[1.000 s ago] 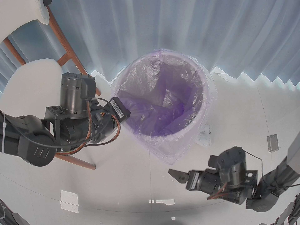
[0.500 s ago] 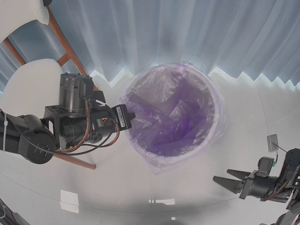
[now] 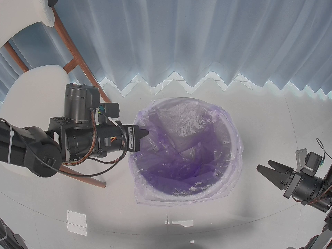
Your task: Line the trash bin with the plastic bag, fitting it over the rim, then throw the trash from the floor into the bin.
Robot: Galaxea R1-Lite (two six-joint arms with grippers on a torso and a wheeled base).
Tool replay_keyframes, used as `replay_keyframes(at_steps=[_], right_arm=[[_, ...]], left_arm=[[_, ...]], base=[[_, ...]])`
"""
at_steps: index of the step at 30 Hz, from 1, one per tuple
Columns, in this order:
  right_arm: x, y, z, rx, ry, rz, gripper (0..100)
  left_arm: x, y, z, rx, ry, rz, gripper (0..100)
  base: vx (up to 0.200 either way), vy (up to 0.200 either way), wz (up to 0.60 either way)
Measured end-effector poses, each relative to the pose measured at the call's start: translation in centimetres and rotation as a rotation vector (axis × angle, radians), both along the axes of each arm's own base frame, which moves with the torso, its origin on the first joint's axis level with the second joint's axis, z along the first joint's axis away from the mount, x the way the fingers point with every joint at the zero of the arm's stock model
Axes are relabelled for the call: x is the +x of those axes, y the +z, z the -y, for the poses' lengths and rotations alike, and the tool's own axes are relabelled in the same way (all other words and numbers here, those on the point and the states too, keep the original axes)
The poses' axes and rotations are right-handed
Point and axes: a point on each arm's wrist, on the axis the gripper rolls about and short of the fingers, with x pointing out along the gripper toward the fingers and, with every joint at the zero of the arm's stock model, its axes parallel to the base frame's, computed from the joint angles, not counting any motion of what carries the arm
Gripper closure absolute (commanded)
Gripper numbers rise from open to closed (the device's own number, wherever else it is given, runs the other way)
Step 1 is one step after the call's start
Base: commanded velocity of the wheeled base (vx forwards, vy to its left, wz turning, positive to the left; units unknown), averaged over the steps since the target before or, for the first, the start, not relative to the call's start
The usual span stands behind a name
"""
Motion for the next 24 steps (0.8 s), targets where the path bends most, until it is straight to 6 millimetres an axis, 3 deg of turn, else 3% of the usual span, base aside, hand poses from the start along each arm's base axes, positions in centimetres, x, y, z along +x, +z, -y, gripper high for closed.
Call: replay_keyframes(at_steps=[13, 24], right_arm=[[1.8, -1.2, -0.3, -0.068, -0.004, -0.054, 0], [4.1, -2.4, 0.6, -0.121, -0.070, -0.053, 0]], left_arm=[[-0.9, -0.1, 1.5, 0.015, -0.015, 0.005, 100], [-1.2, 0.1, 1.7, 0.012, -0.024, 0.011, 100]], base=[[0.000, 0.000, 0.00], [0.000, 0.000, 0.00]])
